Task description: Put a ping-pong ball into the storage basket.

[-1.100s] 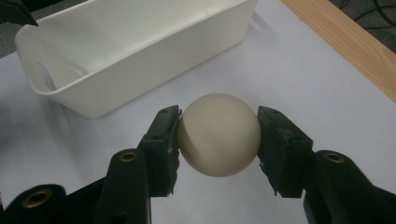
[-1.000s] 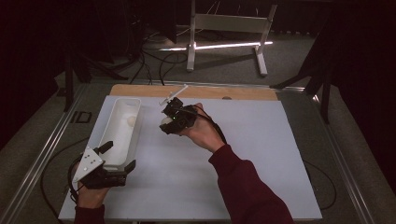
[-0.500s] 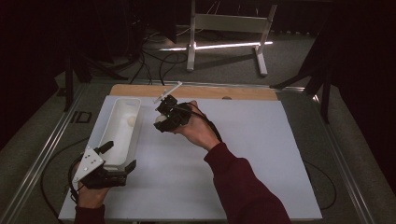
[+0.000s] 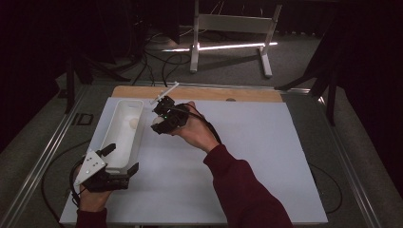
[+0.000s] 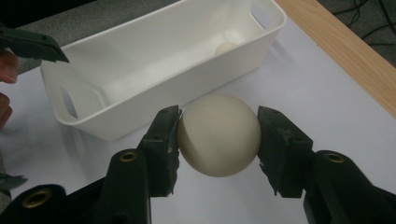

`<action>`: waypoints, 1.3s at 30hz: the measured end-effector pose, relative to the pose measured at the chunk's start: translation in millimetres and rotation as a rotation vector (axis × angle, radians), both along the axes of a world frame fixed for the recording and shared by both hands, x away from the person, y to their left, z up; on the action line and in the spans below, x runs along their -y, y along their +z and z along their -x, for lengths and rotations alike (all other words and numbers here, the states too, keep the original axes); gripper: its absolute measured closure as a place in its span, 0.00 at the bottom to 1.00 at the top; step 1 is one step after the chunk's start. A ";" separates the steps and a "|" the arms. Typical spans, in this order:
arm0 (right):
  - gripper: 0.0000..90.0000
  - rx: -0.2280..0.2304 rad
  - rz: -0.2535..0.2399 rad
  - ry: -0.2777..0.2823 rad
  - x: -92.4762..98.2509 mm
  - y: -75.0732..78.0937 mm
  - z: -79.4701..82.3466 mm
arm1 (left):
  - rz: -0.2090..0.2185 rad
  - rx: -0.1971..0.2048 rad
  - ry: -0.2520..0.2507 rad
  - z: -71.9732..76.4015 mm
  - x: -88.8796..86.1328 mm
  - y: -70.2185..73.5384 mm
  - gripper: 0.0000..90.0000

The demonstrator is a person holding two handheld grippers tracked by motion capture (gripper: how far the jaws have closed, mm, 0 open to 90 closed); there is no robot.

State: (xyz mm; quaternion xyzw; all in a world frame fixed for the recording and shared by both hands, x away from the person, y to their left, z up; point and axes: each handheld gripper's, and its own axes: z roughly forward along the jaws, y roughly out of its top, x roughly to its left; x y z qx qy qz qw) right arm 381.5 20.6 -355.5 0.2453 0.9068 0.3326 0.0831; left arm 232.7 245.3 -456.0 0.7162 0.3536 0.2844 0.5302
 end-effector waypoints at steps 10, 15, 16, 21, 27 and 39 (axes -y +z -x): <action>0.56 -0.001 -0.005 0.009 -9.3 1.3 0.7 | 0.001 0.002 -0.001 0.2 -0.6 0.4 0.00; 0.56 0.004 -0.013 0.019 -16.3 2.7 2.1 | 0.001 0.002 -0.002 0.2 -0.1 0.3 0.00; 0.56 0.003 -0.012 0.021 -17.1 3.3 2.5 | 0.002 0.001 -0.002 0.2 -0.1 0.3 0.00; 0.56 0.002 -0.013 0.029 -20.5 4.8 3.0 | 0.002 0.001 -0.002 0.2 0.2 0.3 0.00; 0.56 -0.004 -0.013 0.025 -22.8 4.0 1.1 | 0.004 0.001 -0.002 0.2 0.1 0.3 0.00; 0.56 -0.011 -0.026 0.041 -33.5 6.2 0.2 | 0.005 0.003 0.000 0.6 -1.0 0.8 0.00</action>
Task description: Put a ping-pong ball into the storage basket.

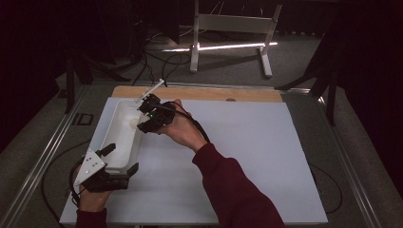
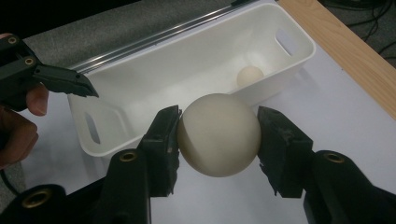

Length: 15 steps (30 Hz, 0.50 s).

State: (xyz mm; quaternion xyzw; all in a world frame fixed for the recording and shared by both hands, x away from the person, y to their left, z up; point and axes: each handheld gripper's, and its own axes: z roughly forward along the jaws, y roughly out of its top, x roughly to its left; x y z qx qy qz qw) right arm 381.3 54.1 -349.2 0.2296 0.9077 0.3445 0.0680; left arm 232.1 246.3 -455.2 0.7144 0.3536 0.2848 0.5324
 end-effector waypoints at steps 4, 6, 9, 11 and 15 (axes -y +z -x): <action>0.56 0.001 -0.003 0.004 -3.0 0.2 0.3 | -0.001 0.000 0.000 0.0 0.1 0.0 0.00; 0.56 0.001 -0.003 0.005 -3.6 0.1 0.5 | 0.001 0.001 0.000 0.1 0.2 0.1 0.00; 0.56 0.004 -0.004 0.009 -5.4 -0.4 0.2 | 0.002 0.001 0.001 0.2 0.1 0.2 0.00; 0.56 0.003 -0.006 0.005 -6.5 -0.6 -0.1 | 0.002 0.002 0.000 0.2 0.0 0.3 0.00; 0.56 0.001 -0.006 0.007 -9.3 -0.7 -0.8 | 0.002 0.002 0.002 0.2 -0.3 0.3 0.00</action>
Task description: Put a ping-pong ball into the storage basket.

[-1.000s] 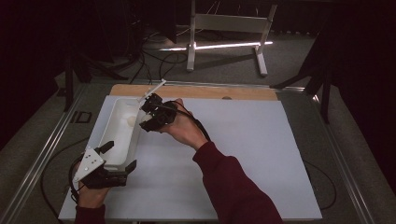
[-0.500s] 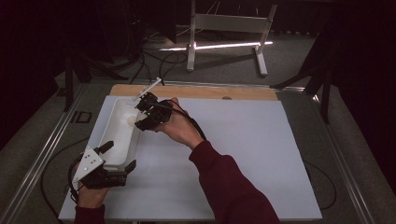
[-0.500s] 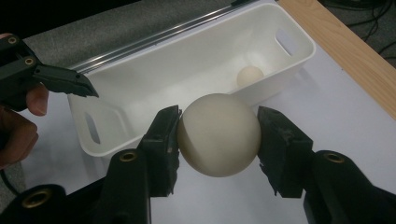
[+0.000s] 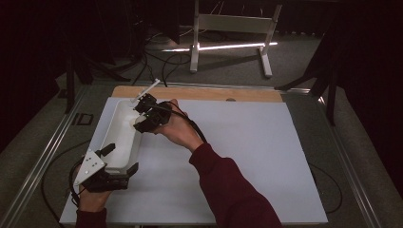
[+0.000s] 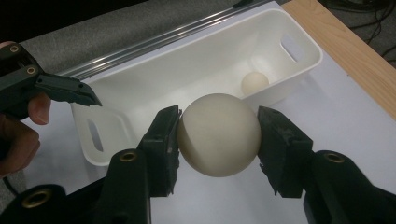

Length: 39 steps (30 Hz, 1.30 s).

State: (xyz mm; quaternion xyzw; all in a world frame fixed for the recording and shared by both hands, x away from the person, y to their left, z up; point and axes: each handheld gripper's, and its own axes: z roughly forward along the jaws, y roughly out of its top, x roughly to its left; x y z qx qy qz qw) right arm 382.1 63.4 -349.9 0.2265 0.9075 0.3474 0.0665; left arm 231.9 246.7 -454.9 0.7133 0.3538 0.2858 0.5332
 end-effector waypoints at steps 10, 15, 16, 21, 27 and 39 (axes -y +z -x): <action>0.56 0.006 -0.006 0.013 -10.5 1.9 2.1 | 0.000 0.000 0.001 0.5 -0.3 0.2 0.00; 0.56 0.005 -0.004 0.020 -15.3 1.5 2.7 | 0.004 0.003 0.004 0.7 -1.3 0.7 0.00; 0.56 0.005 -0.005 0.021 -16.1 1.2 2.5 | 0.004 0.002 0.003 0.7 -1.3 0.6 0.00; 0.56 0.002 -0.004 0.023 -19.2 -1.3 1.6 | 0.005 0.004 0.002 1.1 -1.3 0.8 0.00; 0.56 -0.002 -0.004 0.022 -25.8 -5.6 1.5 | 0.008 0.004 0.001 1.0 -0.9 0.8 0.00; 0.56 -0.007 -0.006 0.021 -32.8 -9.6 0.6 | 0.006 0.003 0.001 0.9 -1.0 0.8 0.00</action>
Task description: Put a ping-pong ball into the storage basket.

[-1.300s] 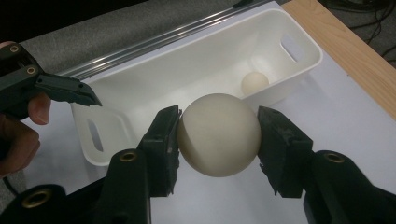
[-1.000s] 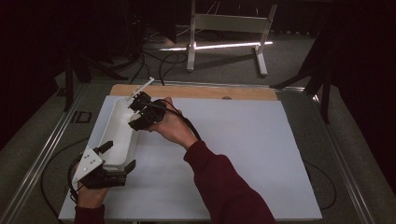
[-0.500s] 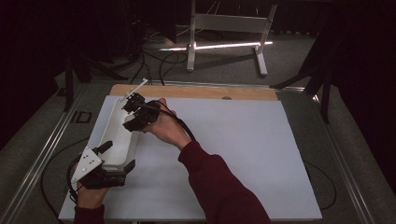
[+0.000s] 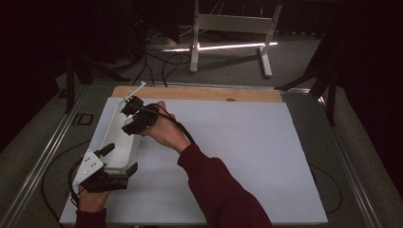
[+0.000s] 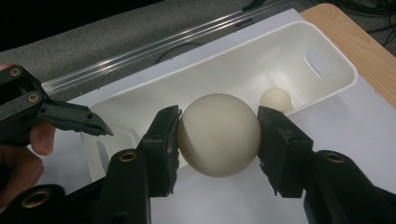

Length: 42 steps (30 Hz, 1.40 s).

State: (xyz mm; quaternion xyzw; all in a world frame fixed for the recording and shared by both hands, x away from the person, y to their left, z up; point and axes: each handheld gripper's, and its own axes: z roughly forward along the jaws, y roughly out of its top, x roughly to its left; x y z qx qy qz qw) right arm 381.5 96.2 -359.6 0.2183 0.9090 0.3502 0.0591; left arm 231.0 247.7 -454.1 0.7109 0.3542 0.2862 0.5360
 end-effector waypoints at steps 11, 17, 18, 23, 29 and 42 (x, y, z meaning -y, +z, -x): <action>0.56 -0.004 -0.002 -0.006 -8.7 -3.2 -2.3 | 0.002 0.000 -0.003 0.0 -0.3 0.0 0.00; 0.56 -0.006 -0.004 -0.006 -13.9 -2.6 -2.2 | 0.008 0.005 -0.002 0.7 -0.7 1.0 0.00; 0.56 -0.004 -0.007 -0.006 -14.7 -2.4 -2.7 | 0.008 0.004 -0.002 0.6 -0.8 1.0 0.01; 0.56 -0.011 -0.005 -0.001 -20.8 -2.6 -2.3 | 0.011 0.005 -0.004 0.7 -0.8 1.1 0.01; 0.56 -0.011 -0.008 0.006 -26.3 -3.1 -1.4 | 0.010 0.005 -0.005 0.4 -0.9 1.1 0.01; 0.30 -0.021 -0.064 0.013 -32.1 2.8 0.3 | 0.011 0.007 -0.005 0.7 -1.3 1.3 0.01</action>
